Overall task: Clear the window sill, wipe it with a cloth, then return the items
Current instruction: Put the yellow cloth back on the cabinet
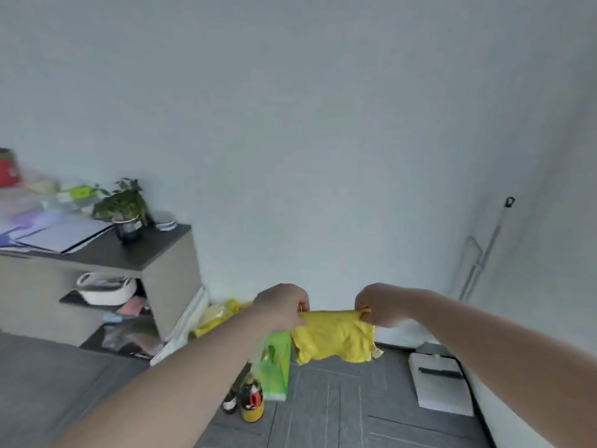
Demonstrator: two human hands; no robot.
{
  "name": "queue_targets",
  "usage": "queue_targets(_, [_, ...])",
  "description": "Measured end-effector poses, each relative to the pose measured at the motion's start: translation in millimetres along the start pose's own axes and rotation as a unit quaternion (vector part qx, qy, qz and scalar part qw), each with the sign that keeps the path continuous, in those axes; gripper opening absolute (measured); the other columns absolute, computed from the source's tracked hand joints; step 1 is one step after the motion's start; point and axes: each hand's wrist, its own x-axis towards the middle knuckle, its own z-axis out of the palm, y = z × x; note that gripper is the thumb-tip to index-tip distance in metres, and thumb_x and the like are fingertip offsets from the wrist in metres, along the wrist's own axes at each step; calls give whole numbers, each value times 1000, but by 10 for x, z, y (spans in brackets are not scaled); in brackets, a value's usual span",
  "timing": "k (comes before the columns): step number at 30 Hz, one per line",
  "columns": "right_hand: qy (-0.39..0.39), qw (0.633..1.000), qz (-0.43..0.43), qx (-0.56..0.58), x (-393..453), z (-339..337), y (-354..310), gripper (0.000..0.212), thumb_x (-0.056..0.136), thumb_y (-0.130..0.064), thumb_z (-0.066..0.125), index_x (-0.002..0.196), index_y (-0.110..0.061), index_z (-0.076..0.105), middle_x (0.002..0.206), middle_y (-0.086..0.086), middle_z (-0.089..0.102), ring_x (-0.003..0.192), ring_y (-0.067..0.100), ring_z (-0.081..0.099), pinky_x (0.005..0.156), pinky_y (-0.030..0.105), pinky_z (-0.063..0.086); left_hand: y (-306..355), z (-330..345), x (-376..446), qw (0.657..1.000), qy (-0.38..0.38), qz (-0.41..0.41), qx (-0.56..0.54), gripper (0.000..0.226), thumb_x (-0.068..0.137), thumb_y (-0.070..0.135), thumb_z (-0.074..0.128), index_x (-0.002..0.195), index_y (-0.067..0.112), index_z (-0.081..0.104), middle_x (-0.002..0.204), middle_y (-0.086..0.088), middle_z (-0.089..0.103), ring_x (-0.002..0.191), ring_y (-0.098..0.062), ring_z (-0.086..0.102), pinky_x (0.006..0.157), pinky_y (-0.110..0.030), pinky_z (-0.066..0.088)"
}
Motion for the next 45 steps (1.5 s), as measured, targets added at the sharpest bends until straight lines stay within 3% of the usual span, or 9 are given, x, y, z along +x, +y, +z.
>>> queue_targets(4, [-26, 992, -114, -44, 942, -182, -875, 26, 92, -17, 40, 94, -6, 63, 101, 10, 62, 98, 28, 55, 80, 34, 43, -1116, -135, -307, 996, 16, -91, 4, 31, 84, 29, 63, 114, 23, 64, 117, 3, 61, 108, -18, 56, 86, -31, 48])
queue_targets(7, [-51, 976, -196, -86, 1665, -281, -1515, 29, 93, -17, 42, 65, -21, 44, 73, -5, 43, 84, 22, 46, 68, 30, 37, -1890, -239, -468, 988, 19, -155, 7, 29, 83, 29, 64, 111, 21, 64, 116, 1, 62, 106, -19, 56, 81, -29, 45])
queue_targets(13, [-64, 938, -318, -123, 2999, -540, -2631, 16, 85, -10, 45, 78, 0, 55, 67, 9, 47, 64, 23, 41, 50, 29, 29, -3228, -547, -543, 964, -20, -265, 20, 26, 84, 25, 62, 108, 17, 65, 105, -1, 63, 89, -14, 51, 70, -26, 38])
queue_targets(21, [-107, 919, -358, -125, 4390, -979, -3757, 17, 88, -15, 46, 74, -8, 52, 82, 12, 66, 71, 21, 52, 58, 30, 35, -4577, -931, -594, 932, 5, -363, -27, 24, 84, 30, 63, 106, 19, 65, 107, 2, 64, 98, -17, 57, 81, -35, 48])
queue_targets(24, [-95, 916, -373, -113, 4753, -1125, -4195, 29, 90, -16, 44, 61, -13, 40, 68, 9, 53, 56, 18, 42, 51, 29, 30, -5091, -1036, -672, 923, 11, -382, -38, 22, 84, 28, 62, 103, 19, 65, 100, 2, 63, 96, -18, 57, 82, -37, 49])
queue_targets(29, [-86, 928, -353, -83, 5282, -1322, -4821, 30, 93, -20, 46, 66, -7, 45, 91, 17, 65, 65, 20, 46, 57, 30, 32, -6105, -1242, -650, 926, 13, -373, -50, 25, 83, 24, 61, 108, 19, 64, 109, 2, 65, 103, -18, 58, 86, -36, 50])
queue_targets(34, [-98, 950, -294, -29, 5884, -1511, -5293, 40, 95, -16, 45, 60, -34, 40, 63, -4, 51, 71, 23, 66, 55, 20, 37, -7182, -1441, -369, 944, 15, -329, -38, 28, 80, 20, 58, 106, 23, 67, 110, 3, 67, 102, -18, 60, 86, -36, 51])
queue_targets(38, [-105, 969, -226, -2, 6466, -1618, -5523, 31, 92, -19, 41, 90, 0, 65, 89, 11, 73, 76, 22, 71, 60, 23, 46, -7883, -1654, 21, 955, 12, -294, -28, 27, 81, 21, 61, 106, 27, 66, 110, 7, 66, 102, -16, 60, 85, -36, 52])
queue_targets(45, [-66, 981, -127, 129, 7557, -1706, -5580, 28, 94, -15, 44, 103, -1, 67, 93, 12, 74, 78, 21, 74, 70, 29, 60, -8808, -1911, 972, 965, 18, -258, -37, 21, 84, 20, 63, 104, 23, 68, 108, 4, 68, 102, -18, 63, 86, -35, 52])
